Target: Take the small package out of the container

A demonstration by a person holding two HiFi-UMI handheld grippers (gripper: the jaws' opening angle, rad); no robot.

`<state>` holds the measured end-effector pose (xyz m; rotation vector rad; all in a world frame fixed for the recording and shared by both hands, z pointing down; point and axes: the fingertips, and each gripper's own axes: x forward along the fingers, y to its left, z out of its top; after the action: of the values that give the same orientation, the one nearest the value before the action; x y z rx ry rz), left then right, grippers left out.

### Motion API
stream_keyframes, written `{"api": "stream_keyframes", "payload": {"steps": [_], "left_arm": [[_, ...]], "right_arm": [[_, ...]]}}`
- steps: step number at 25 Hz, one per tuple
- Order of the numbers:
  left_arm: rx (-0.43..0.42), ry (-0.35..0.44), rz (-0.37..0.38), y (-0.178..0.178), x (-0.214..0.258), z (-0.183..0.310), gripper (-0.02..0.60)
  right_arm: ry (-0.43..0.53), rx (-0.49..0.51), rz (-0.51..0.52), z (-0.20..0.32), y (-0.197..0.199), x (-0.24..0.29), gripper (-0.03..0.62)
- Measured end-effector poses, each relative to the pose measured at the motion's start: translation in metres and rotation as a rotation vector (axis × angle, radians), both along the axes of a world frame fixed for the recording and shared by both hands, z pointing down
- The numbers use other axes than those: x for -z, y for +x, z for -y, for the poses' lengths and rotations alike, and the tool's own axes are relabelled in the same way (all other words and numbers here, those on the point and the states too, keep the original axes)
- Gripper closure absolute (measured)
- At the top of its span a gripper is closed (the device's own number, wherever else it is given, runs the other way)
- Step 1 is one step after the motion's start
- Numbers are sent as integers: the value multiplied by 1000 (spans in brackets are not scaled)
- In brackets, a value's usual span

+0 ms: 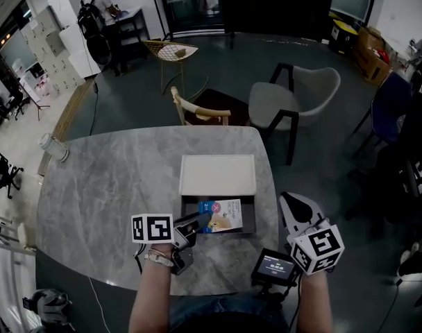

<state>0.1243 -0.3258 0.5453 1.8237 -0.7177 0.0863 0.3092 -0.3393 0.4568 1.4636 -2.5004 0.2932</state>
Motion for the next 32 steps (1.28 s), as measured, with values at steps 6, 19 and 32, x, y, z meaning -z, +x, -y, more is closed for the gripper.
{"api": "stream_keyframes", "payload": {"steps": [6, 19, 32], "left_arm": [[148, 49, -34, -78, 11, -9, 480], [157, 231, -34, -144, 46, -12, 480], [264, 647, 46, -142, 148, 5, 480]], "right_arm": [[-19, -19, -7, -7, -12, -5, 569], [-24, -62, -65, -26, -63, 19, 569], [130, -19, -12, -6, -60, 94, 569]]}}
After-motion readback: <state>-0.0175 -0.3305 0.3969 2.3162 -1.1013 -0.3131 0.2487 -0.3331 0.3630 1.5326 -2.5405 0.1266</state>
